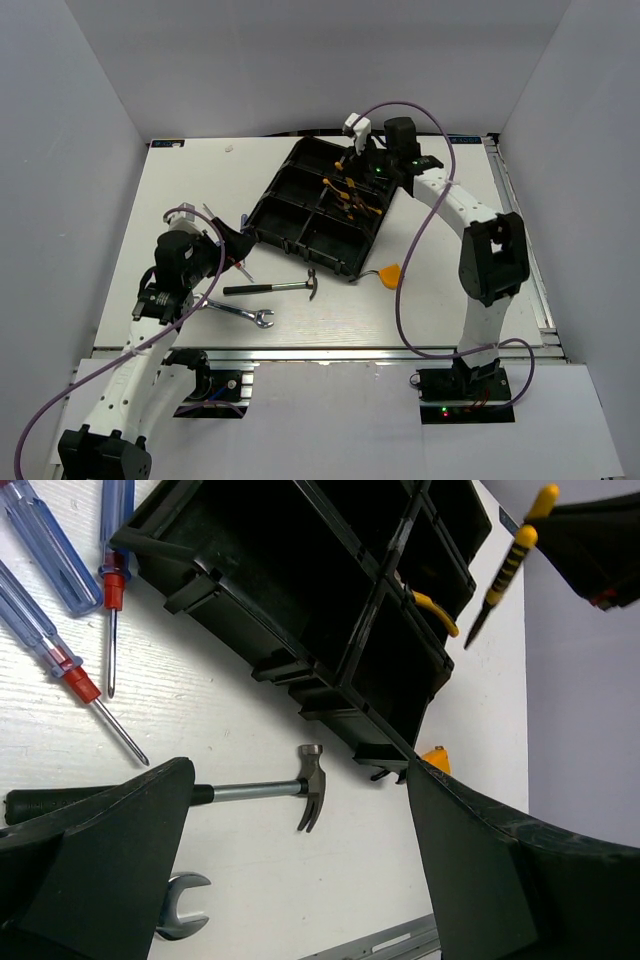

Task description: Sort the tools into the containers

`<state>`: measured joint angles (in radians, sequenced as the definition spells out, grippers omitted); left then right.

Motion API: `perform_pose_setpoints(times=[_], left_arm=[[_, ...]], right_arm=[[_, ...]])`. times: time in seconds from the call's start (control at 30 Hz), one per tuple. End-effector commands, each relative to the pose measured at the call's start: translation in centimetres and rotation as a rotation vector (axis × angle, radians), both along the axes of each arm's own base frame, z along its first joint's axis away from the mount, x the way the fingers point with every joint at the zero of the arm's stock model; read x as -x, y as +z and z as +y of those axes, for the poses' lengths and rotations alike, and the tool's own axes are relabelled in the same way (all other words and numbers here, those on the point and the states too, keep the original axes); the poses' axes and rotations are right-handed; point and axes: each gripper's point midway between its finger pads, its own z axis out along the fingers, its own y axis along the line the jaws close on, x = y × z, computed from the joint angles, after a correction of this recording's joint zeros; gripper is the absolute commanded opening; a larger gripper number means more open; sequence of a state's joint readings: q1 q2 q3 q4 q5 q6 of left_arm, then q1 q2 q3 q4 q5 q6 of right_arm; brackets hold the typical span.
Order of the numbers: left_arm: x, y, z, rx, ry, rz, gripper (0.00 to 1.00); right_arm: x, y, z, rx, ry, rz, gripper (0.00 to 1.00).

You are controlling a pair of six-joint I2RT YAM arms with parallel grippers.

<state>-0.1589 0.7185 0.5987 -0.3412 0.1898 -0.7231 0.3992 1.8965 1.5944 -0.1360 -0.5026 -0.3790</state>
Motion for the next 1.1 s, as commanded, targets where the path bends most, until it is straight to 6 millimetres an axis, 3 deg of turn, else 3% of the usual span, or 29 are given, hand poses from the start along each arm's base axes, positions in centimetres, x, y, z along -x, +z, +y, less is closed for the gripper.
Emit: perform_pose_setpoints(times=[0.0, 0.33, 0.47, 0.5, 0.6, 0.73, 0.87, 0.97, 1.03, 1.07], left_arm=[[-0.1, 1.2, 0.5, 0.004, 0.03, -0.025, 0.98], [-0.9, 0.7, 0.5, -0.007, 0.033, 0.004, 0.98], [-1.2, 0.5, 0.5, -0.004, 0.038, 0.011, 0.98], [-1.2, 0.4, 0.4, -0.003, 0.038, 0.013, 0.98], [-1.4, 0.1, 0.6, 0.0, 0.054, 0.023, 0.98], [-1.7, -0.3, 0.9, 0.014, 0.091, 0.047, 0.95], [-2.2, -0.9, 1.4, 0.014, 0.138, 0.076, 0.88], [-2.8, -1.4, 1.7, 0.002, 0.166, 0.114, 0.75], [-3.2, -2.5, 2.1, -0.018, 0.185, 0.161, 0.55], [-3.6, -2.4, 2.2, -0.023, 0.192, 0.17, 0.47]], right_arm=[[-3.9, 6.5, 1.0, -0.111, -0.041, -0.199, 0.0], [-3.9, -0.1, 1.0, -0.056, -0.044, -0.148, 0.0], [-3.6, -1.0, 1.0, -0.046, -0.04, -0.132, 0.12], [-3.5, -1.0, 1.0, -0.043, -0.039, -0.132, 0.22], [-3.3, -0.8, 0.9, -0.039, -0.029, -0.136, 0.37], [-2.9, 0.3, 0.7, -0.052, -0.018, -0.143, 0.46], [-1.4, 2.8, 0.8, -0.087, 0.032, -0.154, 0.51], [0.8, 4.5, 0.4, -0.087, 0.132, -0.142, 0.56], [2.6, 5.2, 0.0, -0.088, 0.213, -0.139, 0.58], [4.4, 5.4, -0.4, -0.076, 0.284, -0.137, 0.58]])
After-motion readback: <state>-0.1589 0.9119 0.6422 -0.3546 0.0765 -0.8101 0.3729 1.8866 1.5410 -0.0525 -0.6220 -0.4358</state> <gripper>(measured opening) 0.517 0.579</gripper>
